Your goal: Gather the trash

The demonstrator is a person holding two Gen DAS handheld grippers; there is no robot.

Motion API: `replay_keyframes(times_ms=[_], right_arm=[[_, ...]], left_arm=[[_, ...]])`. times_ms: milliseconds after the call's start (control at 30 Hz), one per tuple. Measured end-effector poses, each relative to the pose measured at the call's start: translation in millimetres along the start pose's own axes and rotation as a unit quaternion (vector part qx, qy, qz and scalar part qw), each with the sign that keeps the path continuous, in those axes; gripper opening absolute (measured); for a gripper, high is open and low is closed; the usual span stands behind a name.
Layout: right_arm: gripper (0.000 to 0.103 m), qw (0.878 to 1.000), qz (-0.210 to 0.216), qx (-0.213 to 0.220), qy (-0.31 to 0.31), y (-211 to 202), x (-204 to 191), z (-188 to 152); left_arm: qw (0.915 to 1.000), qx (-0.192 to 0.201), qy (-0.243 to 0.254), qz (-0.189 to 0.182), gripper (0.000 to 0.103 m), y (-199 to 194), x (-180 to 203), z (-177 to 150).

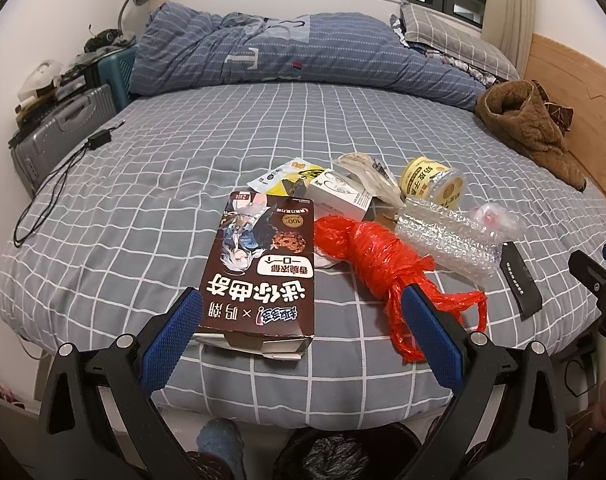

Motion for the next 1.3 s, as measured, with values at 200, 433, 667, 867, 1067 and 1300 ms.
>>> replay_keyframes(times_ms=[200, 433, 667, 867, 1067, 1300], right_arm=[[0.096, 1.000, 0.000, 0.000, -0.001, 0.0, 0.2, 0.1], [0.096, 1.000, 0.002, 0.000, -0.002, -0.2, -0.3, 0.6], [0.095, 1.000, 0.001, 0.000, -0.003, -0.5, -0.5, 0.6], [0.096, 1.000, 0.001, 0.000, -0.003, -0.6, -1.2, 0.8], [0.096, 1.000, 0.000, 0.000, -0.004, -0.7, -1.2, 0.9], [0.096, 1.000, -0.001, 0.000, -0.005, -1.8, -0.5, 1.9]], left_arm=[[1.0000, -0.001, -0.006, 0.001, 0.097, 0.3, -3.4, -1.0], [1.0000, 0.000, -0.010, 0.002, 0.097, -2.2, -5.9, -0.6], [0.9999, 0.001, -0.010, 0.006, 0.097, -5.0, -8.6, 1.6], [0.9999, 0.001, -0.011, 0.007, 0.097, -6.0, -10.7, 3.2], [0.9999, 0.000, -0.011, 0.009, 0.097, -6.3, -11.6, 3.9], [0.9999, 0.002, -0.010, 0.010, 0.097, -6.2, -12.0, 4.4]])
Point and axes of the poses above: each gripper's, at about its wrist camera, not at the fingertips, and y roughly the way its jaws point, x to its right, z to its top, the point moved 10 cm from there along y, roughly the way its jaws point, and after that the axes turned 5 degrees about -y, right-handed, at the moved point
